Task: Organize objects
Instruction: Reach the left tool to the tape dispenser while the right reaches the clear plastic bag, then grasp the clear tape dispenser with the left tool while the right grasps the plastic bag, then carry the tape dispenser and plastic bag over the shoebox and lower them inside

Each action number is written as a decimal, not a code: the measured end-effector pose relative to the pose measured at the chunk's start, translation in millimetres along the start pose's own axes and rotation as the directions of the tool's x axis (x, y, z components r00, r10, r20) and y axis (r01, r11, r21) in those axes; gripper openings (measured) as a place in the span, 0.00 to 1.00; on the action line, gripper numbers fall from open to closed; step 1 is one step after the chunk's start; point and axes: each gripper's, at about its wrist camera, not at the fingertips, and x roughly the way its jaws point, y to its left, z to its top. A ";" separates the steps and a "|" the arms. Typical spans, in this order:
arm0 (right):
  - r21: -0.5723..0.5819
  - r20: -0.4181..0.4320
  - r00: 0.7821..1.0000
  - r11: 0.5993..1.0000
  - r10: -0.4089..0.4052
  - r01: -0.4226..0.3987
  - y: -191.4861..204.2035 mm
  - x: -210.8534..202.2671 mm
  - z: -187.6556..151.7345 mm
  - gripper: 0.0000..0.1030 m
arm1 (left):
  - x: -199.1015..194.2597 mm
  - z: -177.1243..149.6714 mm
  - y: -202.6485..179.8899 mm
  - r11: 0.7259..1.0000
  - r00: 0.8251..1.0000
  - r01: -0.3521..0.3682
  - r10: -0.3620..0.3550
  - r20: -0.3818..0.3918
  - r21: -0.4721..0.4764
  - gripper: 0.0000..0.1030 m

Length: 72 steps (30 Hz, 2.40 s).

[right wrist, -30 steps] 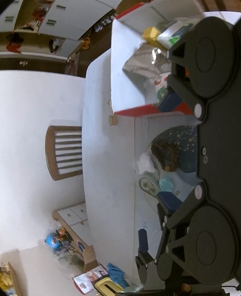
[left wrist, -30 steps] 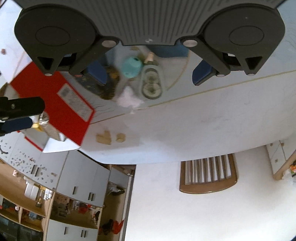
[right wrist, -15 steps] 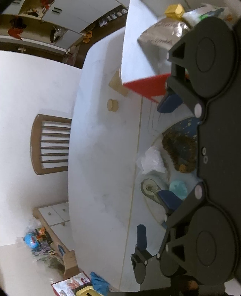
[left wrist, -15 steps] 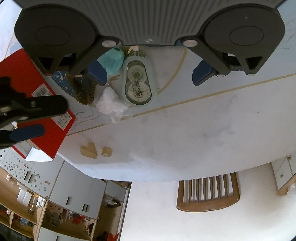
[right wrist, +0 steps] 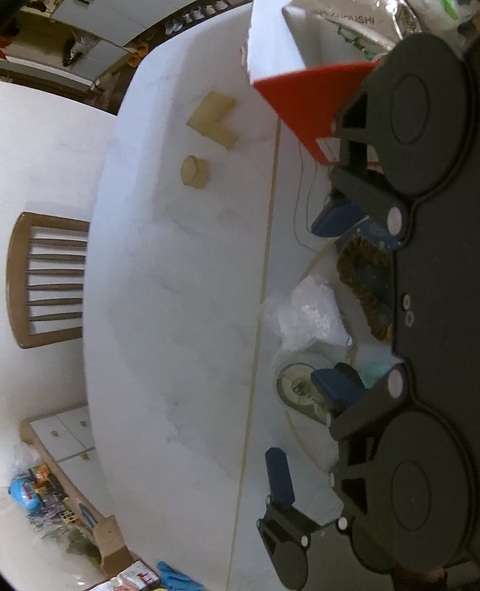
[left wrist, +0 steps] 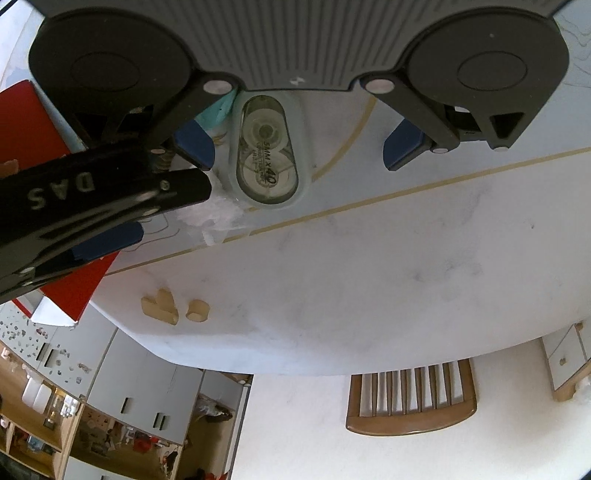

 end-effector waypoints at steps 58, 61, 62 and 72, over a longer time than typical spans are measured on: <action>0.155 0.209 0.978 0.987 0.004 -0.037 -17.4 -139.7 -34.0 0.33 | -115.3 25.3 -52.9 0.991 0.990 0.098 -0.107 0.097 0.095 0.49; 0.165 0.247 0.969 0.986 -0.012 -0.029 -24.6 -158.3 -43.5 0.33 | -126.4 26.6 -65.7 0.988 0.987 0.106 -0.118 0.110 0.113 0.49; 0.169 0.256 0.966 0.985 -0.017 -0.027 -27.0 -162.8 -47.0 0.33 | -130.6 27.3 -70.8 0.987 0.986 0.107 -0.121 0.113 0.122 0.49; 0.218 0.299 0.953 0.976 -0.047 -0.020 -74.6 -203.3 -86.9 0.33 | -151.6 32.8 -119.1 0.975 0.979 0.118 -0.145 0.140 0.187 0.49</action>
